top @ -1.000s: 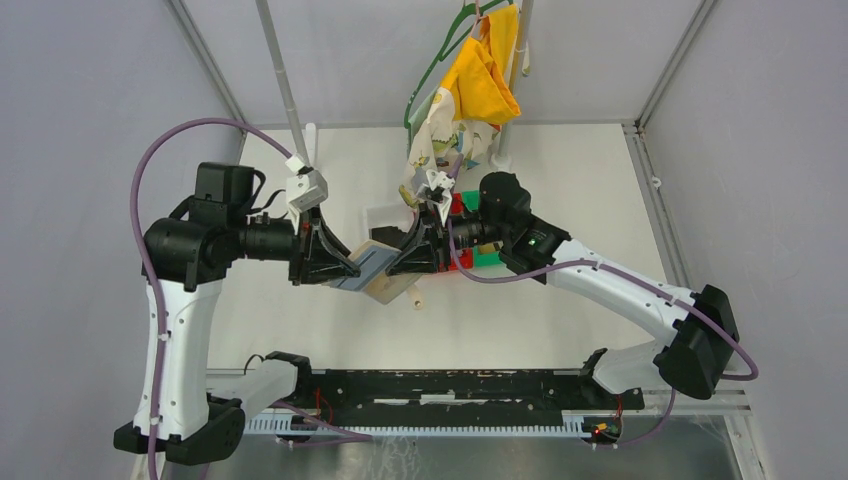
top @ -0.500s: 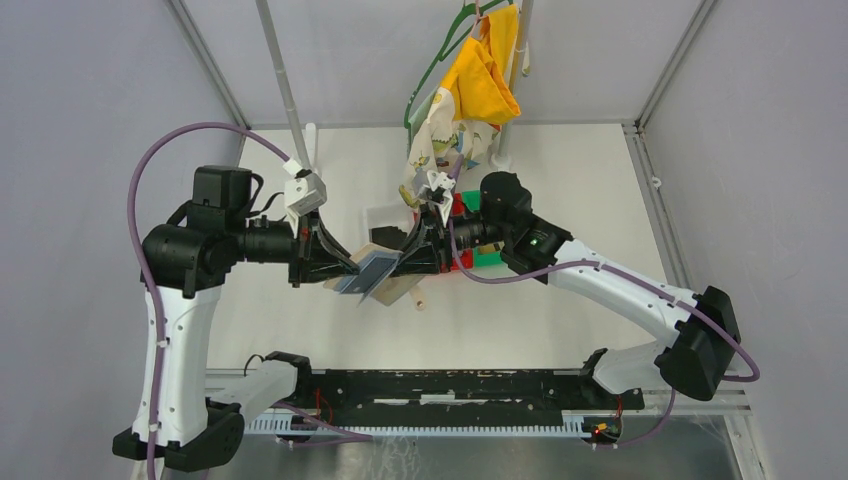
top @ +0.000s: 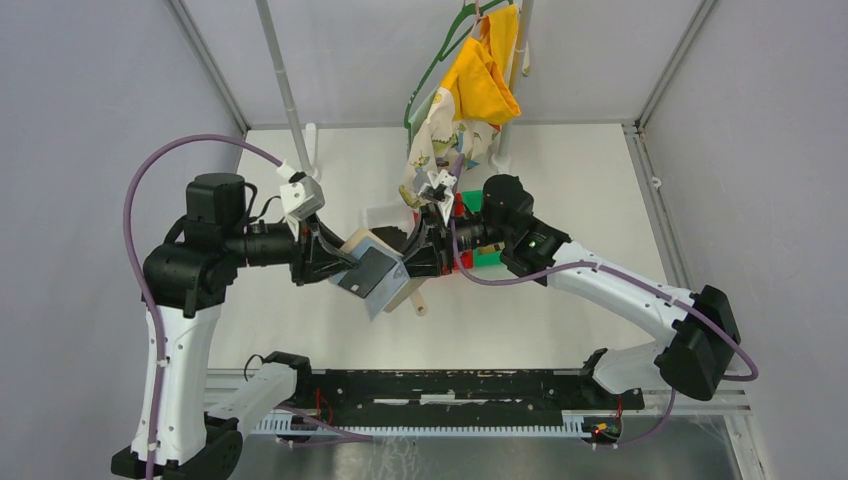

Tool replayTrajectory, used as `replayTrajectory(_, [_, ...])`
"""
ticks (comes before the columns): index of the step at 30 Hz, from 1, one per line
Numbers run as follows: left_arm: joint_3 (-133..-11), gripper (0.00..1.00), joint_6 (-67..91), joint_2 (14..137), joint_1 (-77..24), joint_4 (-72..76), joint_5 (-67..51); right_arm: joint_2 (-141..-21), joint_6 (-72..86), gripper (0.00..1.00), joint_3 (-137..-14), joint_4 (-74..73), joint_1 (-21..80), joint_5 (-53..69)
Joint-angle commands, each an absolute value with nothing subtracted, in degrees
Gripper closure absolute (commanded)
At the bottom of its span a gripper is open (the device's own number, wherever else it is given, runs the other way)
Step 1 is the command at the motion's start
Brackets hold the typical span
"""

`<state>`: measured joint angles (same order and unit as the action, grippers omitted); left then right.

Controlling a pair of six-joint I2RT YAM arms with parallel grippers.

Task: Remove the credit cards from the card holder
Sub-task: Remove the credit card from the card holder.

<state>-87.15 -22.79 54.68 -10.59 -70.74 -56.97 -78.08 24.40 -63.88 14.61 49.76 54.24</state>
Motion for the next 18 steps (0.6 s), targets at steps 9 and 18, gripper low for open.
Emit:
replayTrajectory(9, [-84.5, 0.54, -20.7, 55.3, -10.6, -69.9, -57.6, -76.0, 30.0, 1.00, -66.6, 31.5, 51.3, 57.8])
replayTrajectory(18, [-87.0, 0.66, -21.8, 57.9, -10.5, -76.2, -73.9, -76.3, 30.0, 1.00, -66.8, 33.2, 51.9, 58.2])
